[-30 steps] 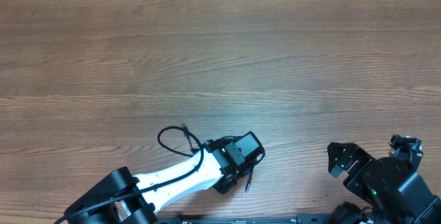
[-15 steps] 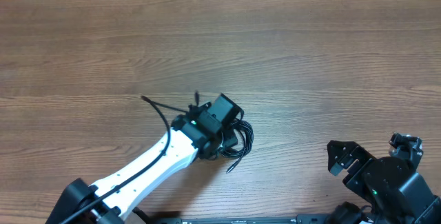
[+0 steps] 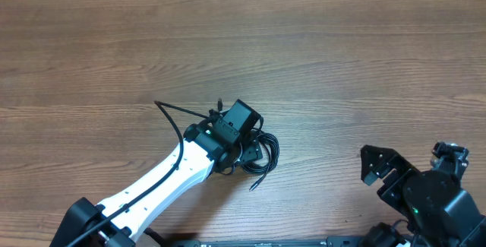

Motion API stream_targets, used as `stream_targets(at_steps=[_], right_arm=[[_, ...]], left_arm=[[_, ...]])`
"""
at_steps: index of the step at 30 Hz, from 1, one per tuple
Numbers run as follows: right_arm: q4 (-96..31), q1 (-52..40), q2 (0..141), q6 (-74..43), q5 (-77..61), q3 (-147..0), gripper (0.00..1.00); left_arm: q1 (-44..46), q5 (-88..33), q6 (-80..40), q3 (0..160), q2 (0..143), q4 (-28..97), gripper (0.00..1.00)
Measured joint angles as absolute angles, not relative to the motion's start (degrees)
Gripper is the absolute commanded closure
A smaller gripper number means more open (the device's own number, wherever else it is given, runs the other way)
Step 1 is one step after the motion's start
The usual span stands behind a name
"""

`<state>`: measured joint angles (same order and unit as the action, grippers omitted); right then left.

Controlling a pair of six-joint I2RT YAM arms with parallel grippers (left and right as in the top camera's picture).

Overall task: Untangle cables
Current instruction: 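Lift the coil with the left gripper while the right gripper approaches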

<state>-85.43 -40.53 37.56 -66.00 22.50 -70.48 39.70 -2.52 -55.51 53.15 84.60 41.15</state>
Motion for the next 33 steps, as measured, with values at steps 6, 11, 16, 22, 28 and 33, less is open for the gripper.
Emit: stream_targets(at_steps=[6,11,16,22,28,33], right_arm=[[-81.0,-40.5,37.7,-66.3,22.5,-68.1,0.0],[-80.4,-40.5,38.6,-68.2,22.5,-67.8,0.0],[-80.3,-40.5,40.2,-68.8,22.5,-67.8,0.0],[-80.2,-40.5,44.5,-69.0,22.0,-67.8,0.0],[-80.2,-40.5,48.2,-69.0,19.5,-67.8,0.0],[-78.7,-40.5,49.6,-69.0,17.3,-67.8,0.09]], left_arm=[[39.7,-1.3,-54.9,53.1,89.9,39.7,0.31],[39.7,-0.9,-54.8,53.1,96.1,38.5,0.56],[39.6,-0.1,-54.1,53.3,98.9,35.9,0.96],[38.1,-0.2,-53.5,53.5,98.8,36.9,0.96],[33.0,0.3,-51.7,53.6,95.2,43.5,0.96],[30.2,-1.6,-45.9,53.6,84.7,43.6,0.96]])
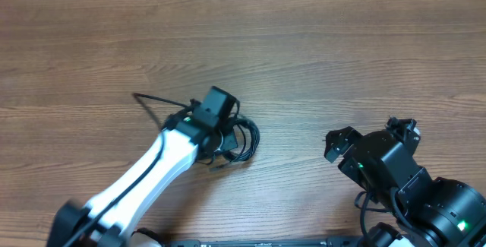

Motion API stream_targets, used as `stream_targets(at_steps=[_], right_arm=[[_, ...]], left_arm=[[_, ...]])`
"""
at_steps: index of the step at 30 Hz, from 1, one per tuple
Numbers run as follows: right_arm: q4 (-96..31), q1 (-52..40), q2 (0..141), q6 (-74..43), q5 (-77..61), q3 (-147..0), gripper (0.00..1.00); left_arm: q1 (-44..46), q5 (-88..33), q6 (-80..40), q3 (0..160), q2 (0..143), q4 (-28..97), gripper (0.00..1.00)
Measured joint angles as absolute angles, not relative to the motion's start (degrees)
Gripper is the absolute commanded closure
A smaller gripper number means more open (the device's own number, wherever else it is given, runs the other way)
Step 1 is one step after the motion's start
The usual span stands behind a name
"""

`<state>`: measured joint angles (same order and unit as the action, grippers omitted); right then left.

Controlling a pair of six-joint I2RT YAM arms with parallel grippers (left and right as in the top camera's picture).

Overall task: Untangle cables
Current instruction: 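Lift the coil with the left gripper while the right gripper approaches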

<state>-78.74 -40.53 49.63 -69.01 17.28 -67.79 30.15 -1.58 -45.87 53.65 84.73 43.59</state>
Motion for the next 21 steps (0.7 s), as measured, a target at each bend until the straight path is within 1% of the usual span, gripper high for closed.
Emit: stream_targets(at_steps=[1,2,5,7,11,13,15,17,19,21], right_arm=[[-78.0,-40.5,49.6,-68.9,16.6,-67.8,0.15],[-77.7,-40.5,49.6,-68.9,16.3,-67.8,0.18],[-75.2,-40.5,49.6,-66.8,14.6,-67.8,0.22],[-71.9,-40.5,49.6,-63.1,12.3,-67.7,0.23],[-64.2,-40.5,50.1,-50.9,5.2,-67.7,0.23],[-61.6,-40.5,51.4,-42.8,0.6,-67.7,0.29],[-60.9,-40.5,52.8,-38.1,-1.7,-67.7,0.37],[-60.8,-40.5,55.2,-33.2,-3.4,-67.7,0.37],[-60.8,-40.5,58.2,-29.6,-4.4,-67.7,0.32],[-60.8,-40.6,61.3,-26.9,-5.4,-67.7,0.31]], left_arm=[[29.8,-2.7,-43.5,53.7,81.4,43.7,0.96],[29.5,-3.2,-42.2,53.7,79.7,43.7,0.96],[28.8,-5.0,-36.9,53.7,73.2,44.0,0.96],[28.5,-5.6,-34.2,53.7,69.8,44.2,0.96],[28.4,-6.3,-30.6,53.7,64.4,44.8,0.96],[28.4,-7.4,-29.5,53.7,62.8,45.3,0.96],[28.4,-8.8,-28.8,53.7,62.3,45.4,0.96],[28.4,-11.1,-27.6,53.7,62.3,45.5,0.96],[28.4,-12.9,-26.7,53.7,62.3,45.8,0.96],[28.4,-14.2,-26.2,53.7,62.3,46.5,0.96]])
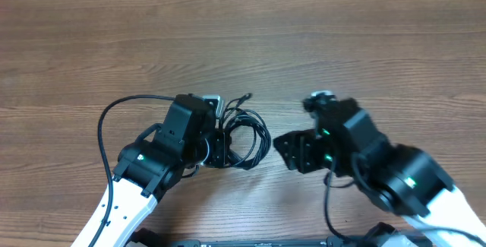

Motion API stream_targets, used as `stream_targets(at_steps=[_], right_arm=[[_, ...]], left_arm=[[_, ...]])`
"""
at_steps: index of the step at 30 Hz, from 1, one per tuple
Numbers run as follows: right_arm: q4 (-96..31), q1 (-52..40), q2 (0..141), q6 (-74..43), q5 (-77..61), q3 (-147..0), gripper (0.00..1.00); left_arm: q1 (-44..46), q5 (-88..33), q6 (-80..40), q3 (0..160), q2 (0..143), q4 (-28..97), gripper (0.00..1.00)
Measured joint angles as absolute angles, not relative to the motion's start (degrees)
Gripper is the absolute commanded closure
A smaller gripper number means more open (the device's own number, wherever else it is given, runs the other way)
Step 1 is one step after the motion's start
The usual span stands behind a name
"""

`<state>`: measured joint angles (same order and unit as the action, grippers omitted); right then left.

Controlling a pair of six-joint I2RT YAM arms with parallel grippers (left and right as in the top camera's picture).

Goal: Untangle cables

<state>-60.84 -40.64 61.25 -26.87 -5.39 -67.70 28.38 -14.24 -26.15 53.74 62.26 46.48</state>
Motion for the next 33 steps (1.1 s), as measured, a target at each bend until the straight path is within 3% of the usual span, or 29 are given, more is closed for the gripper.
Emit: stream_targets(at_steps=[5,10,16,20,23,26,33], right_arm=[[-58.7,-42.9,66.1,-22.0,-7.0,-67.7,0.33],[-54.6,-45.7,67.4,-18.9,-7.7,-67.7,0.48],[-53.9,-45.9,68.2,-17.7,-5.5,-67.7,0.56],[-53.8,-45.9,68.9,-15.5,-4.1,-67.7,0.69],[-53.7,-45.9,69.2,-14.2,-3.7,-67.7,0.84],[-53.6,-45.9,69.5,-14.0,-3.4,-67.7,0.92],[-53.3,-45.6,71.5,-13.4,-7.0,-67.7,0.96]], left_arm=[[28.4,-15.6,-25.3,53.7,62.3,48.2,0.96],[28.4,-16.2,-25.2,53.7,62.3,48.3,0.96],[28.4,-18.3,-24.4,53.7,62.3,48.3,0.96],[28.4,-20.2,-23.3,53.7,62.3,48.3,0.96],[28.4,-20.9,-22.7,53.7,62.3,48.3,0.96],[28.4,-21.1,-22.2,53.7,62.3,48.3,0.96],[27.8,-21.2,-20.3,53.7,62.3,48.7,0.96]])
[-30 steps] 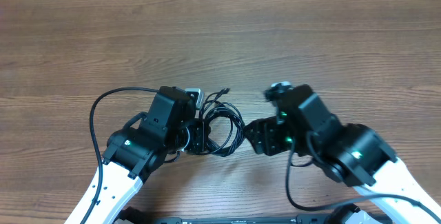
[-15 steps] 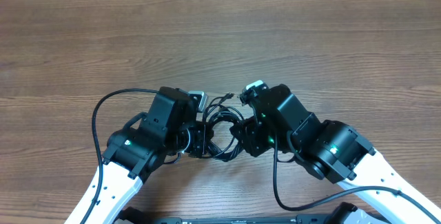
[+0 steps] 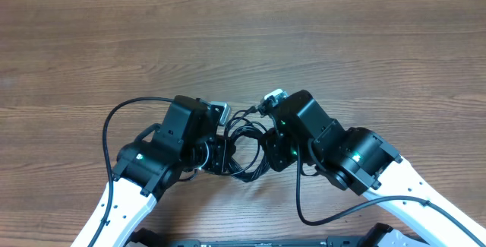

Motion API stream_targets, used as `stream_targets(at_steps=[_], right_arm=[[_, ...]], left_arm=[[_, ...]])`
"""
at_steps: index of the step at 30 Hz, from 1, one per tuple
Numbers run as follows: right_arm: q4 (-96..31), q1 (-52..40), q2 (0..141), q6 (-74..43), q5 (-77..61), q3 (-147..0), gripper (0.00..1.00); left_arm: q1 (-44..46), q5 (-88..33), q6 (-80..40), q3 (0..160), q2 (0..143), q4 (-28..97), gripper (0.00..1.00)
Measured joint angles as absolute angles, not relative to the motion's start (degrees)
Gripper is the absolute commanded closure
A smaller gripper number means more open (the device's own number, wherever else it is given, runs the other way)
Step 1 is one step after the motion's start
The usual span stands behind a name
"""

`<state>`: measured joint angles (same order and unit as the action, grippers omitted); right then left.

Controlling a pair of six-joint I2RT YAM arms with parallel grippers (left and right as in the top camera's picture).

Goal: Untangle cables

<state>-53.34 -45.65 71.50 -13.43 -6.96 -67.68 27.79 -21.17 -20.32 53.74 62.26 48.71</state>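
A tangle of thin black cables (image 3: 244, 142) lies on the wooden table in the overhead view, its loops bunched between the two grippers. My left gripper (image 3: 220, 156) is at the tangle's left edge with cable strands at its fingers, and looks shut on them. My right gripper (image 3: 267, 153) presses against the right edge of the tangle. Its jaws are hidden under its own black body. A short cable end (image 3: 244, 113) sticks up from the top of the bundle.
A long black strand (image 3: 114, 118) arcs out to the left of the left arm; I cannot tell whether it belongs to the tangle. The brown wooden table (image 3: 342, 42) stretches behind and to both sides. The arms' white links fill the front edge.
My right gripper has moved left from a gap away to the tangle's right edge. The left gripper and the cables have stayed nearly in place.
At first my left gripper was on the tangle right of centre and the right arm was folded at the front right corner. The left gripper and tangle then shifted left while the right arm rose. The right gripper has since approached and now meets the tangle.
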Motion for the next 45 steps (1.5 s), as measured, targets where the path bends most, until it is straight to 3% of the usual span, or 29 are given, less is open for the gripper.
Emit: stream_targets(at_steps=[9,17,33,38,41,45], right_arm=[[-48.1,-45.0,71.9,-12.2,-25.9,-67.7,0.96],[-50.9,-44.2,72.8,-9.4,-36.7,-67.7,0.96],[-61.8,-39.1,72.9,-1.7,-39.6,-67.7,0.96],[-64.6,-37.0,70.0,-1.1,-41.6,-67.5,0.8],[-65.1,-36.7,68.7,-1.3,-41.5,-67.5,0.77],[-65.1,-36.7,68.7,-2.7,-39.9,-67.5,0.63]], left_arm=[[27.6,-24.0,-18.6,53.7,62.3,44.7,0.96],[28.1,-27.4,-18.2,53.7,62.2,42.1,0.96],[29.5,-13.3,-43.0,53.7,61.6,51.7,0.96],[27.0,-5.9,-47.7,53.7,61.8,50.6,0.96],[26.0,-2.8,-49.1,53.7,61.8,50.3,0.96],[26.0,-1.3,-49.7,53.7,61.8,50.2,0.96]])
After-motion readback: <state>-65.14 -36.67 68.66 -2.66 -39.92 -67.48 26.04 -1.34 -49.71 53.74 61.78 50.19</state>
